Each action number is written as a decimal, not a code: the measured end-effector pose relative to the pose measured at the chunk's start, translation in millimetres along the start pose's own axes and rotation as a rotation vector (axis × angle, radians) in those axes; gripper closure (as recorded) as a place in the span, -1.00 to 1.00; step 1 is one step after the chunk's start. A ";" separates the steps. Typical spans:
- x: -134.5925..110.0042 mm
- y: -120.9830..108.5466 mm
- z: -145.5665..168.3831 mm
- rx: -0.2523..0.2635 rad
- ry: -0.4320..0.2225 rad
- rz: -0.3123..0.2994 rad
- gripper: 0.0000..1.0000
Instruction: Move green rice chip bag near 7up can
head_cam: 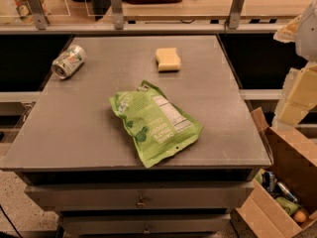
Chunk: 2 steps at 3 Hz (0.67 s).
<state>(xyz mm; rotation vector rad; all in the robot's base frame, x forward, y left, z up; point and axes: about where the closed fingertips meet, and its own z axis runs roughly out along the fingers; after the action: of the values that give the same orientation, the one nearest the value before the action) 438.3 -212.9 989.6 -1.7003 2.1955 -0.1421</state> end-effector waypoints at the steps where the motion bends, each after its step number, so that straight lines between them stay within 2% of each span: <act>1: -0.5 -0.2 -0.8 0.004 0.001 0.000 -1.00; 2: -21.3 0.9 3.9 -0.008 0.010 -0.064 -1.00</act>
Offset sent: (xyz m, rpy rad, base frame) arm 0.0129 0.0502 -0.0049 -0.0703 0.0294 0.1488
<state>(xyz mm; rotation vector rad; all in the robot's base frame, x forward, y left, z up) 443.2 -191.8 990.4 -1.7784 2.1523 -0.1583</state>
